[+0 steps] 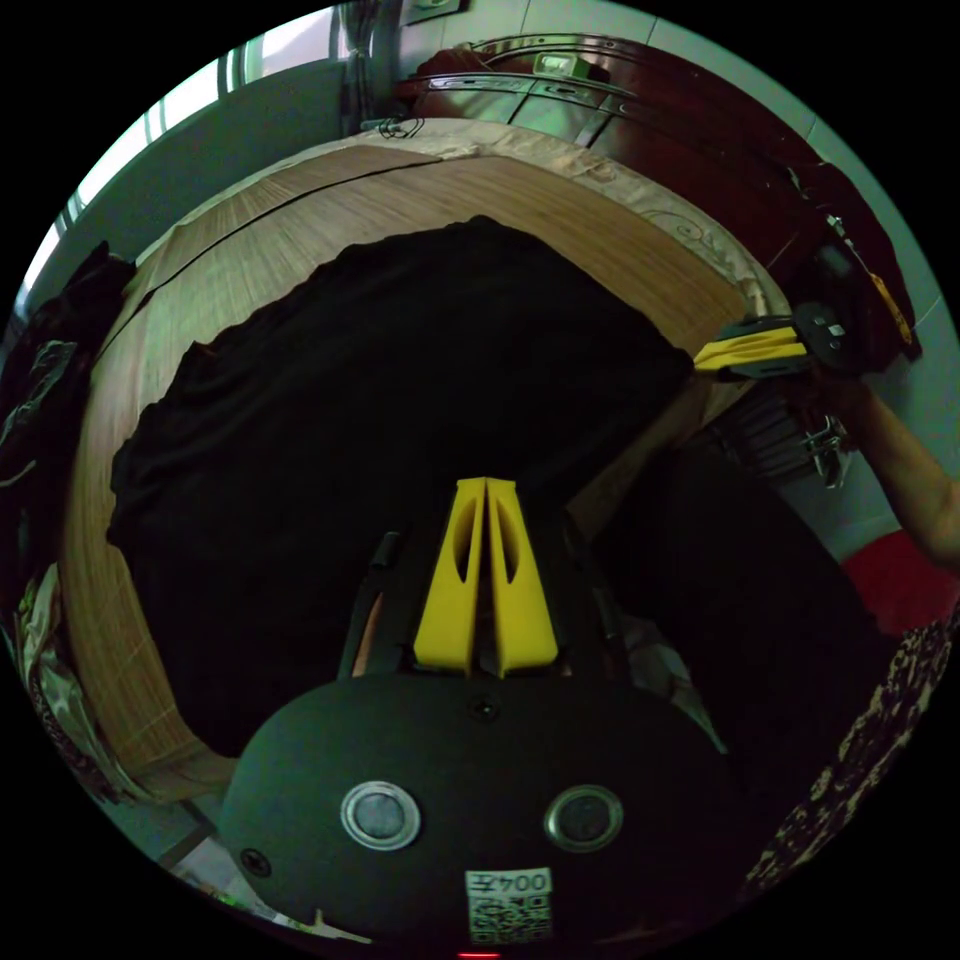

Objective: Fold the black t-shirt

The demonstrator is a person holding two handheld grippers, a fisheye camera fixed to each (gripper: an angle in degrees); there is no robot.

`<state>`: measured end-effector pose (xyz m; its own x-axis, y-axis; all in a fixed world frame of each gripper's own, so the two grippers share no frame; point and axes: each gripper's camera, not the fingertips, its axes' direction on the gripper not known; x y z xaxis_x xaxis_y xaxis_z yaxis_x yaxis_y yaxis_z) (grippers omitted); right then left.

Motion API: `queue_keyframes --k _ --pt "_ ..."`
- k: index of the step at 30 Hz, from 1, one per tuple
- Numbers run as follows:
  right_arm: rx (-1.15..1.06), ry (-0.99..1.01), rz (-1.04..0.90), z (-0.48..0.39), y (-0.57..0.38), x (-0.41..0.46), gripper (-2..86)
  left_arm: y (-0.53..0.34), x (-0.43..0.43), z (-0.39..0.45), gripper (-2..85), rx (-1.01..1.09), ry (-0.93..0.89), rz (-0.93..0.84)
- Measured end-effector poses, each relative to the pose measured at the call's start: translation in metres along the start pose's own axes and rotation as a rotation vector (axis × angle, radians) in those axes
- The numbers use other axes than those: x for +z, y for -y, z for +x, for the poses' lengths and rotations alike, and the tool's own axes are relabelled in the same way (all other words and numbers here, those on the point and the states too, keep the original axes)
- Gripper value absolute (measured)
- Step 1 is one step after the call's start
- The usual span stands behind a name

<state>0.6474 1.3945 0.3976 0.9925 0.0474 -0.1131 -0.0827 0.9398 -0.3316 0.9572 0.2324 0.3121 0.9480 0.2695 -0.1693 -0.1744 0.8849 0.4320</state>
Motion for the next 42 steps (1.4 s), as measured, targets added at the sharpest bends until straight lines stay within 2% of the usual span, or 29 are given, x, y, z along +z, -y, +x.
queue_keyframes --k 8,14,20,25,32,39,42 --pt "-0.010 0.018 0.028 0.023 0.010 0.002 6.6 0.012 -0.008 0.054 0.6 0.025 -0.003 0.046" --pt "0.026 0.062 0.032 0.059 0.009 0.006 6.7 0.038 -0.034 0.135 3.7 0.144 0.004 0.179" --pt "0.047 0.120 -0.010 0.097 0.012 0.012 5.4 0.071 -0.014 0.239 8.7 0.366 0.034 0.127" --pt "0.085 0.144 -0.023 0.128 0.018 0.008 3.5 0.088 0.004 0.307 9.9 0.466 0.149 0.101" --pt "0.116 0.227 -0.018 0.179 0.032 -0.008 3.0 0.103 0.015 0.351 9.6 0.475 0.247 0.074" --pt "0.127 0.321 -0.009 0.230 0.050 -0.019 3.2 0.116 0.014 0.366 3.9 0.371 0.321 0.053" --pt "0.156 0.292 -0.014 0.252 0.060 -0.024 4.5 0.116 0.006 0.362 2.4 0.303 0.281 0.086"
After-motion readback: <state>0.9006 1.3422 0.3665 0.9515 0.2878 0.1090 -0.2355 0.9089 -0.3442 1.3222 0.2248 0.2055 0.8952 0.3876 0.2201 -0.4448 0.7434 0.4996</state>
